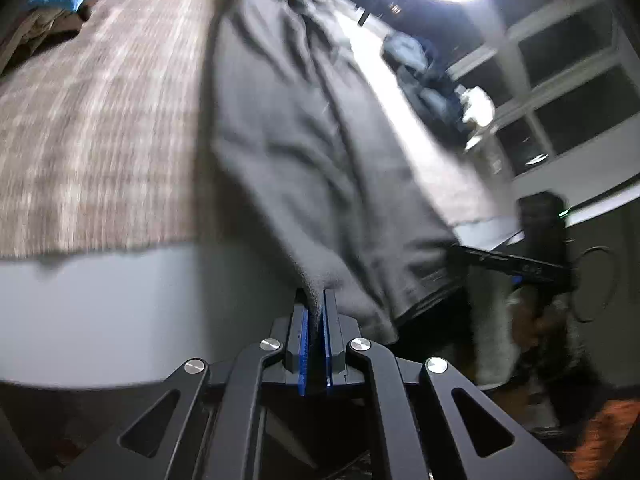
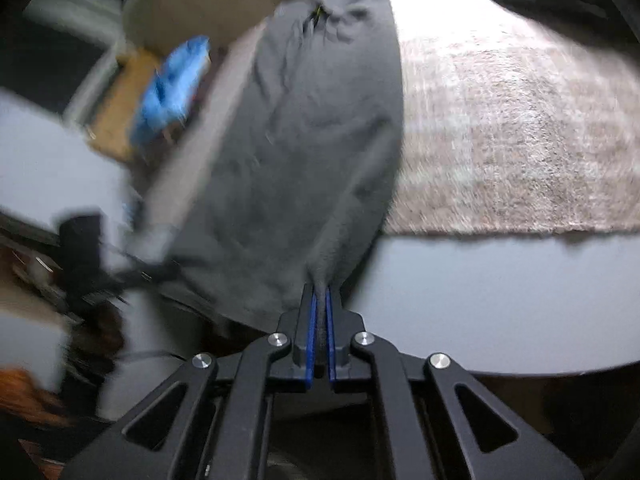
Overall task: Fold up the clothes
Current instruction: 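Grasp the hem end with the left gripper while the right gripper grasps it, then lift the hem with both grippers and fold it toward the collar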
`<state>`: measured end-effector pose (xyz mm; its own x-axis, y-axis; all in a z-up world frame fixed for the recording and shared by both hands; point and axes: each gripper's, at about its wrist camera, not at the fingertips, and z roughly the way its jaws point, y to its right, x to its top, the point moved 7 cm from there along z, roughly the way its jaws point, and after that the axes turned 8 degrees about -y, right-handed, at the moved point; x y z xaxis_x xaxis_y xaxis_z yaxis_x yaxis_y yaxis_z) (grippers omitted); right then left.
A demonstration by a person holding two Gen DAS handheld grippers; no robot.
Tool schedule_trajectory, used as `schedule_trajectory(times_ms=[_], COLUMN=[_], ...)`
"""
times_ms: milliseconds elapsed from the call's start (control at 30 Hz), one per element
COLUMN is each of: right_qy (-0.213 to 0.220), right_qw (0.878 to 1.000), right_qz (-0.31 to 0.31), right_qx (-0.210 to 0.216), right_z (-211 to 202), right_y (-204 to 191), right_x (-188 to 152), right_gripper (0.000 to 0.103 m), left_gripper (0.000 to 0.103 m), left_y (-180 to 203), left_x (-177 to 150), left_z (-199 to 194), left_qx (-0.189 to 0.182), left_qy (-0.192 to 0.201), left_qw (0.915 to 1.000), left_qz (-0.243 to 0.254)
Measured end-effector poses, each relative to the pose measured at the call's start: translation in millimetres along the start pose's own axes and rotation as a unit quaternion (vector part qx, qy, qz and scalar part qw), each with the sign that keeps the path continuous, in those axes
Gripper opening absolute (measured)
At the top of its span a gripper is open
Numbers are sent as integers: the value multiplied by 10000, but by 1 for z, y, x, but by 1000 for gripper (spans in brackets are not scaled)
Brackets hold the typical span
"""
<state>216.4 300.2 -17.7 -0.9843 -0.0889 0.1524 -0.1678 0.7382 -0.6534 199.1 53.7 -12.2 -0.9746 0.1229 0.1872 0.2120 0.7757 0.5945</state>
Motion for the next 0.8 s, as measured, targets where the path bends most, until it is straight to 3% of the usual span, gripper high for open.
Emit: schedule_trajectory(times_ms=[133,200,333,433,467,500,567,633,700,800], right_qy=[285,398,379,76,64,51,27,2,18,32], right_qw=[9970,9947,9957,9986,9988,9990,9993,9994,9997,9984], right_qz=[228,287,235,241,258,276,311,347,240,-443], right_qx=[682,902,808,473,407,341,210,78,-88,-341], right_z=[-22,-30,-17,8,8,7,7,6,3,4], right_y=[-6,-7,4,24,28,33,41,50,54,39], right_x=[47,74,142,183,188,193,202,212,217,211], right_gripper=[4,4,4,11,22,25,29,43,44,44], left_gripper=[5,5,6,14,15,19,28,45,46,46], left_y=[7,7,-8,-42,-53,-60,-62,-59,-54,-47], left_x=[48,80,146,179,187,191,195,193,188,183], left_z=[-25,-31,-24,6,15,17,7,-11,-21,-25], left_qx=[-260,-147,159,653,766,771,716,705,784,906], left_qy=[283,398,543,193,49,0,162,401,567,695], left_qw=[9992,9991,9984,9971,9956,9946,9947,9950,9950,9931], left_qz=[-113,11,31,-342,-532,-698,-717,-586,-262,260])
